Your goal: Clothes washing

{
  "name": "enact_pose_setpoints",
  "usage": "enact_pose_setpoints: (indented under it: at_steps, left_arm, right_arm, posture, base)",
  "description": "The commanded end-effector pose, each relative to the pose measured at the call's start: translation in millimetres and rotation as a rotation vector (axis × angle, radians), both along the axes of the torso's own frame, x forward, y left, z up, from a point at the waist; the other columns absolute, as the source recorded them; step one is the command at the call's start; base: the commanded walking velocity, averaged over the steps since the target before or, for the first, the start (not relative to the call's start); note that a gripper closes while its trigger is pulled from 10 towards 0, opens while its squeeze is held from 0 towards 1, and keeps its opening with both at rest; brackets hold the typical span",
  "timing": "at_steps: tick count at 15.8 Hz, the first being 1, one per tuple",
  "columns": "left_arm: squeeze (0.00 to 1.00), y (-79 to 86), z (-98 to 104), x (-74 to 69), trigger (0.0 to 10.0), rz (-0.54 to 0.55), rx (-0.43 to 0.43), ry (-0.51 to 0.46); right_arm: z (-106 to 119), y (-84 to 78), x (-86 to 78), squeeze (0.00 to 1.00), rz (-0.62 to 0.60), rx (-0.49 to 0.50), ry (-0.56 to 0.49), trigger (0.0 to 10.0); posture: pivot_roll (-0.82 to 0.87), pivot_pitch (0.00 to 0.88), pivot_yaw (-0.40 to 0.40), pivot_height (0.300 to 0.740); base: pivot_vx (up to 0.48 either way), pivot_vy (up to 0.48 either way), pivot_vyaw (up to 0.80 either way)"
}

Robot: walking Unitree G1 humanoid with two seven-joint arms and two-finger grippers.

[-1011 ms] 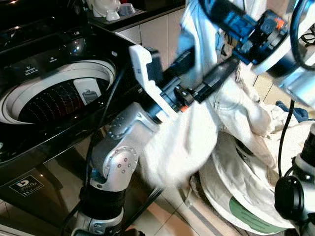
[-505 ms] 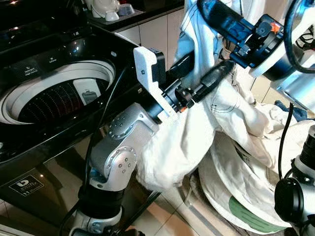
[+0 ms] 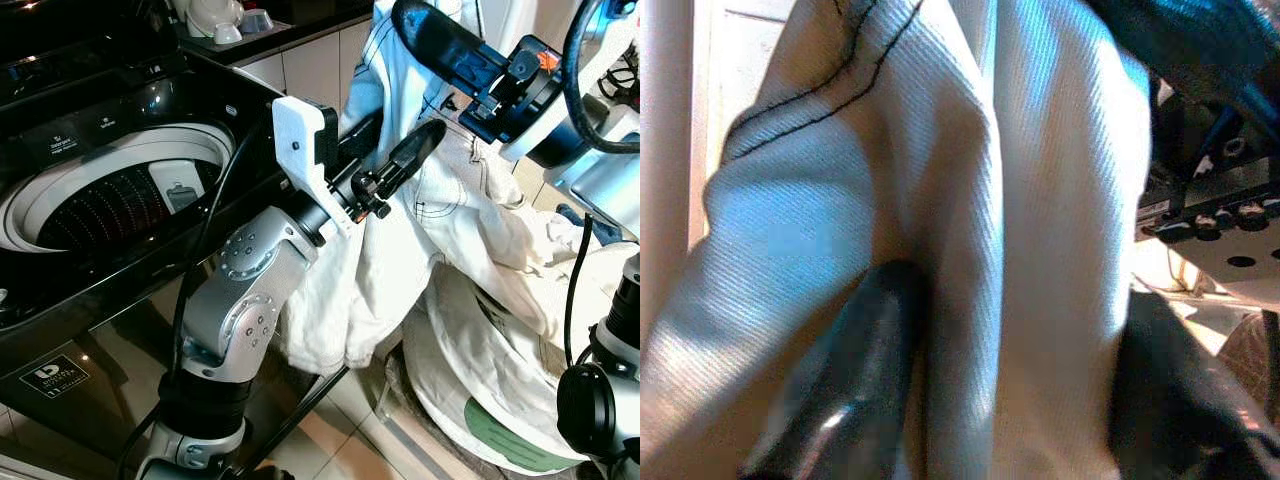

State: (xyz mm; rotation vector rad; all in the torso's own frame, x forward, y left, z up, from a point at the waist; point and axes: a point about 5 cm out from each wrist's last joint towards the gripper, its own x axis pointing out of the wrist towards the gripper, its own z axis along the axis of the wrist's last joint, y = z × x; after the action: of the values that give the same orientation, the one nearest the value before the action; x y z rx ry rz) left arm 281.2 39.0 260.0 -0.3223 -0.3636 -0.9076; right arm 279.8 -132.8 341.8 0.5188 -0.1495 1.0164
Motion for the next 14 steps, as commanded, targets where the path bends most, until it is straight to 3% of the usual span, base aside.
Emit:
enact_pose_setpoints:
  at_steps: [1,4,11,14]
  left_arm:
    - [0.00,-0.1,-6.9,2.5,0.0,0.011,0.031,0.029]
    - [0.00,2.4,-10.3,3.3,0.0,0.001,0.001,0.075]
    - [0.00,9.2,-11.2,3.4,0.0,0.014,0.005,0.040]
    - [0.00,18.1,-9.9,11.9,0.0,0.104,-0.006,0.038]
  right_arm:
    - [8.0,4.5,-9.7,0.00,0.039,0.011,-0.058,0.0]
    - [7.7,3.8,-9.3,0.00,0.034,0.010,-0.056,0.0]
    - [5.7,3.7,-8.8,0.00,0.023,0.003,-0.051,0.0]
    - [4.5,3.2,-8.5,0.00,0.000,-0.015,-0.059,0.2]
  posture:
    - [-0.11,0.000,0.090,0.740]
    - [-0.11,0.000,0.090,0.740]
    - [-0.11,0.000,0.095,0.740]
    - [-0.11,0.000,0.100,0.740]
  base:
    - [0.000,0.000,0.00]
    - [0.000,0.000,0.00]
    - [0.000,0.000,0.00]
    - [0.000,0.000,0.00]
